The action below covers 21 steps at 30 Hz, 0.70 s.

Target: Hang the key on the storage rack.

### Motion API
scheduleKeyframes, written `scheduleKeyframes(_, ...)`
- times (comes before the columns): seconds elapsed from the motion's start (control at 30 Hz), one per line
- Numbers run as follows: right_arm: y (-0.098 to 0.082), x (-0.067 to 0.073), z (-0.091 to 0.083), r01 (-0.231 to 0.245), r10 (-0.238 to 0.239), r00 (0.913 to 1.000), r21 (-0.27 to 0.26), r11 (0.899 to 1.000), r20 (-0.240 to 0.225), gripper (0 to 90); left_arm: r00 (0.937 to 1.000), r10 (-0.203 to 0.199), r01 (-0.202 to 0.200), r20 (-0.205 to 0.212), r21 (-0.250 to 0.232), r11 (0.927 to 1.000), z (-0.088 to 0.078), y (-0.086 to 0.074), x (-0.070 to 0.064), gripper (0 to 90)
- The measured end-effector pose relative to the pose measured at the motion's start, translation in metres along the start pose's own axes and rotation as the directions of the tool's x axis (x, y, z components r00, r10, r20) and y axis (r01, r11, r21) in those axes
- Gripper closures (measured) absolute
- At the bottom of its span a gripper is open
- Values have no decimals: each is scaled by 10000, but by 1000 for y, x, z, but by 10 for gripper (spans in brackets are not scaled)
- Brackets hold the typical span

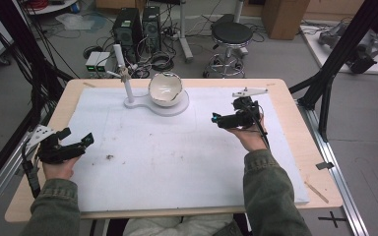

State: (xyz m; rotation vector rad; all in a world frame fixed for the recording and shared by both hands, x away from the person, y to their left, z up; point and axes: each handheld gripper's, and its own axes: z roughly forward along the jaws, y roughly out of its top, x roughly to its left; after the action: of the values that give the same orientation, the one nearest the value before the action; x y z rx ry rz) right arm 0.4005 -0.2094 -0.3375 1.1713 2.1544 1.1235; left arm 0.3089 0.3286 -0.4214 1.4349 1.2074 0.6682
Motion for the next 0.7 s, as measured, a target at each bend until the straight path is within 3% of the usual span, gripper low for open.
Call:
scheduleKeyframes(0.27,-26,-12,-9,-460,471,9980,-260,9986,420,6,10000,47,-47,-7,-17,10000,0,0,-1,24)
scheduleKeyframes(0.3,-34,-15,-12,-673,692,9963,-385,9970,511,6,10000,65,-65,6,-2,10000,0,0,-1,24)
scheduleKeyframes(0.7,-71,-26,-33,-968,1112,9866,-1202,9880,1195,6,9988,438,-436,205,-116,9990,-3,0,-5,24)
